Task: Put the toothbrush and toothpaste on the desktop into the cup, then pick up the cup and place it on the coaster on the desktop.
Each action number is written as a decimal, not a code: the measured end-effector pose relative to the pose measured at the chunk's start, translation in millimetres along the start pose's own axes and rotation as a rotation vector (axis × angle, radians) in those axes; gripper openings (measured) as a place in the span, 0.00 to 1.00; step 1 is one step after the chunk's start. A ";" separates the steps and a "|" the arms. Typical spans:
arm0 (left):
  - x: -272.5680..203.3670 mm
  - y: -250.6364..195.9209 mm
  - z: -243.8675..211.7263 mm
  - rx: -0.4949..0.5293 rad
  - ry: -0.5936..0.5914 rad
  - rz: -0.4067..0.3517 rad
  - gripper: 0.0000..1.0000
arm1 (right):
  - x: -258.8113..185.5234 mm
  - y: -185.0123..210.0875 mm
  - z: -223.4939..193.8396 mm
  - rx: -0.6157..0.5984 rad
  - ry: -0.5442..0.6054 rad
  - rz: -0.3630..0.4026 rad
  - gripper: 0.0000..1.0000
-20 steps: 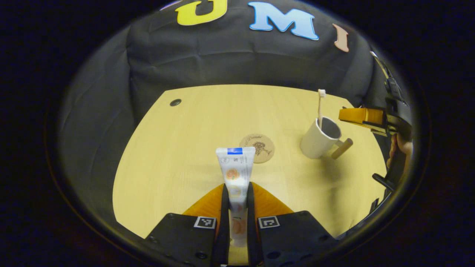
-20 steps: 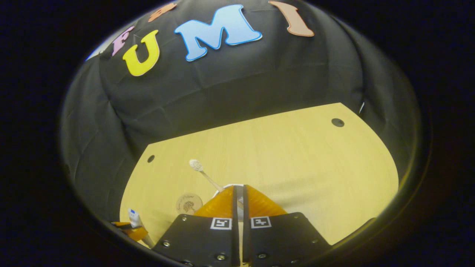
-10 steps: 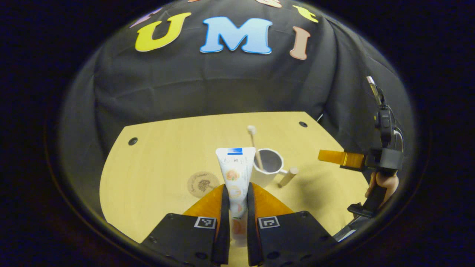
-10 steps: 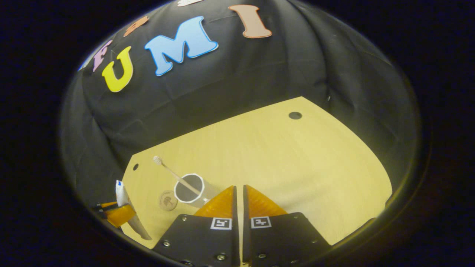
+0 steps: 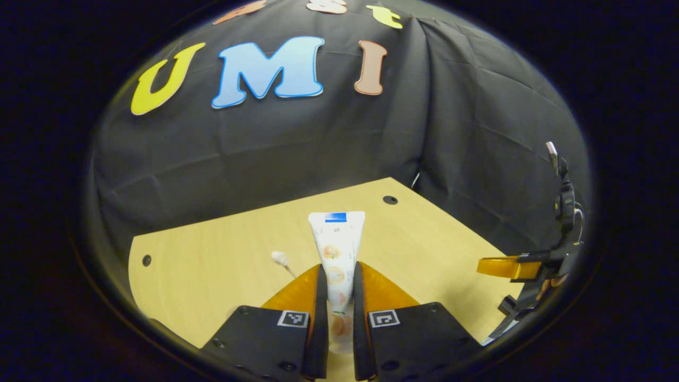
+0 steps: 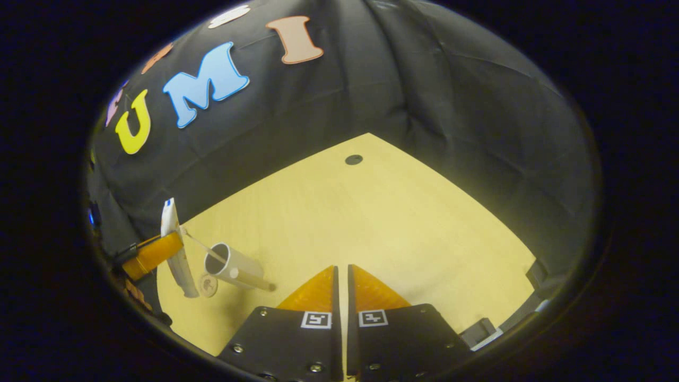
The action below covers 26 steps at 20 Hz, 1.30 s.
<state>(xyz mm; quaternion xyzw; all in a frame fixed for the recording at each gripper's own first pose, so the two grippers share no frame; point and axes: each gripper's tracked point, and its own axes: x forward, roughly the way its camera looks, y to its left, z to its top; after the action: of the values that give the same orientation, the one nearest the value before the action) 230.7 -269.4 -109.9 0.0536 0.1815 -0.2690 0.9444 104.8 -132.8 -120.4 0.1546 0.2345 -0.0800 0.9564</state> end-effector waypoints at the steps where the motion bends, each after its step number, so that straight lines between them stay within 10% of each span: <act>1: 6.0 -0.2 5.5 0.018 -0.014 -0.005 0.27 | -3.7 -7.9 -2.3 0.009 0.005 -0.012 0.05; 18: 85.0 32.5 -14.2 0.025 -0.035 0.103 0.27 | -17.9 -71.5 -25.7 0.060 0.084 -0.119 0.04; 26: 52.2 24.9 -21.5 -0.011 -0.062 0.154 0.65 | -11.8 -52.7 -23.1 0.020 0.093 -0.069 0.04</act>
<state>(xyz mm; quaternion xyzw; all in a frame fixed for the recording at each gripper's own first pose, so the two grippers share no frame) 278.3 -269.5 -149.2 0.0539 0.1491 -0.1963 0.9676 72.8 -173.7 -147.9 0.1595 0.2832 -0.1082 0.9395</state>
